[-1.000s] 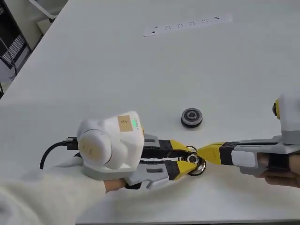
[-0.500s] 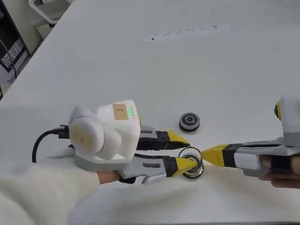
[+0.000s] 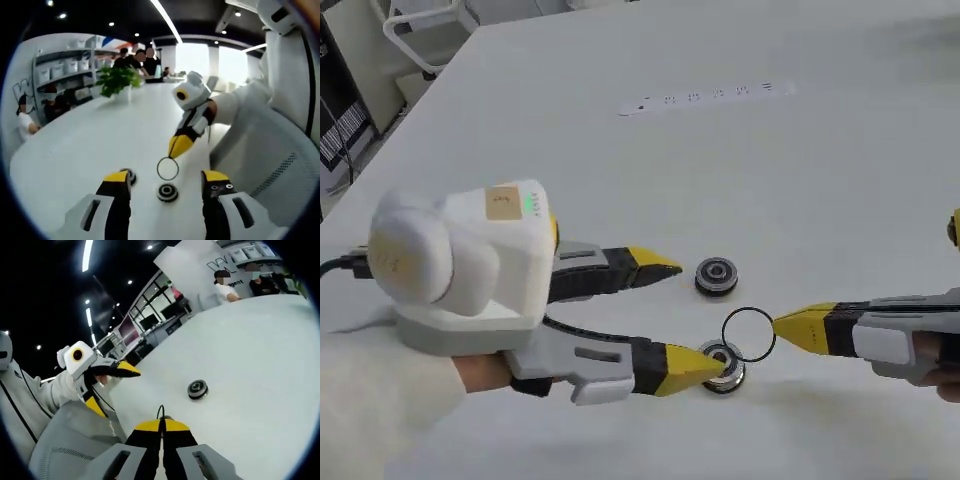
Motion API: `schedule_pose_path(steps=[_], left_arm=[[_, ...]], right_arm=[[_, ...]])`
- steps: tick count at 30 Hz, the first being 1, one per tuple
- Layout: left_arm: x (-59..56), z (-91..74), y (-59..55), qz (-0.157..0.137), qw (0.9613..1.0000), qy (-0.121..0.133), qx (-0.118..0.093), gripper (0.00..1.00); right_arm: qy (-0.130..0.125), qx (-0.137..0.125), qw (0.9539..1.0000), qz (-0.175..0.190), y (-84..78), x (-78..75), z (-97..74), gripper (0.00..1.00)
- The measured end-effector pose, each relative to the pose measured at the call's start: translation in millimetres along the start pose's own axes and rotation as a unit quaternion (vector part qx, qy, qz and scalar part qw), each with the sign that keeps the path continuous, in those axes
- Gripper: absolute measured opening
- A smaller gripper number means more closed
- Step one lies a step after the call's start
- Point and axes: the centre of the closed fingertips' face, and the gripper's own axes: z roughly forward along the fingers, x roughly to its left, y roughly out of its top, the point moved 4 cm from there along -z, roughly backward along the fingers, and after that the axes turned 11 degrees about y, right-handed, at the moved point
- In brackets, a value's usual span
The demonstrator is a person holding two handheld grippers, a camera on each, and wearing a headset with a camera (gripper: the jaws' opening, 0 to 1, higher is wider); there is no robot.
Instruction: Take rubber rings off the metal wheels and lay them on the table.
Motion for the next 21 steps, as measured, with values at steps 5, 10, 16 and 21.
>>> schedule_pose_path(steps=[5,10,16,21], left_arm=[[8.9,-21.1,-3.0,-0.007,0.9998,0.017,0.0,0.68],[15.5,-43.2,-4.3,0.0,0.9989,0.046,-0.001,0.87],[20.5,-65.4,-5.5,-0.021,0.9974,0.068,-0.009,0.9],[17.5,-78.8,-6.8,-0.029,0.997,0.071,-0.008,1.0]], right_arm=[[-0.002,-0.018,0.9998,0.001,10.3,5.4,-12.5,0.0],[0.003,-0.027,0.9996,-0.007,20.8,14.3,-18.7,0.0],[0.007,-0.027,0.9994,-0.019,33.4,17.7,-18.4,0.0],[0.013,-0.026,0.9994,-0.02,38.9,22.6,-15.8,0.0]])
